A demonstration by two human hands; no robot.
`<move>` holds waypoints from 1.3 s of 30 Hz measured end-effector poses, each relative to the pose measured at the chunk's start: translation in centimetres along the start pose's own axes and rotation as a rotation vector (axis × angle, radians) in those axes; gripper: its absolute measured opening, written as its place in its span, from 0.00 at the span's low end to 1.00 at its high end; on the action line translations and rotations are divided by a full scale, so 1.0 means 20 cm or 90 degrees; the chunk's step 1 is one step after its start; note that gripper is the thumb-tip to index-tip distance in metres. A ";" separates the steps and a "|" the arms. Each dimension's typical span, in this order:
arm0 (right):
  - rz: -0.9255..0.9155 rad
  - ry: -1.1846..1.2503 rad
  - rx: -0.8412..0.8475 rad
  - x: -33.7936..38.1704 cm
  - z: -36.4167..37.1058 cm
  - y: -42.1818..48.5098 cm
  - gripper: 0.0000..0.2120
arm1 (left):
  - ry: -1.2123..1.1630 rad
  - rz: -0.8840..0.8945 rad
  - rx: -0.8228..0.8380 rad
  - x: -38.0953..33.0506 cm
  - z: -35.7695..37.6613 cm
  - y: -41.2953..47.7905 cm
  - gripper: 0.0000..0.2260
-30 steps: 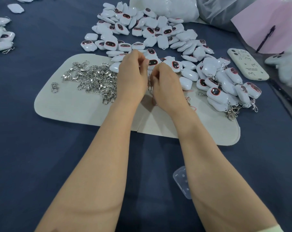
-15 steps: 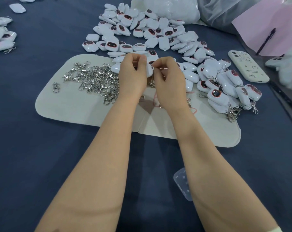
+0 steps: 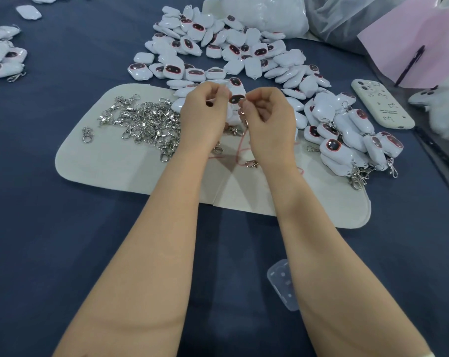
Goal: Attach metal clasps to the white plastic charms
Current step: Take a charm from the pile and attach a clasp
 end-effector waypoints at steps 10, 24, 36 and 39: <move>0.044 -0.012 0.029 -0.05 0.00 0.03 0.08 | 0.208 0.098 0.076 -0.08 0.07 -0.01 0.04; -0.007 -0.121 -0.031 -0.01 -0.02 0.01 0.04 | 0.186 0.093 0.047 -0.05 0.05 -0.01 0.03; 0.011 -0.124 -0.057 -0.02 -0.04 0.01 0.04 | 0.221 0.126 0.050 -0.08 0.07 -0.02 0.04; 0.022 -0.118 -0.049 -0.03 -0.04 0.02 0.04 | 0.222 0.133 0.051 -0.09 0.07 -0.02 0.04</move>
Point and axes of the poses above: each hand's wrist, its own y-axis towards the middle knuckle, its own z-axis out of the palm, x = y × z, the point moved 10 cm from there along y, towards the middle knuckle, and after that the axes turned 8 degrees about z, right-handed, at the moved point
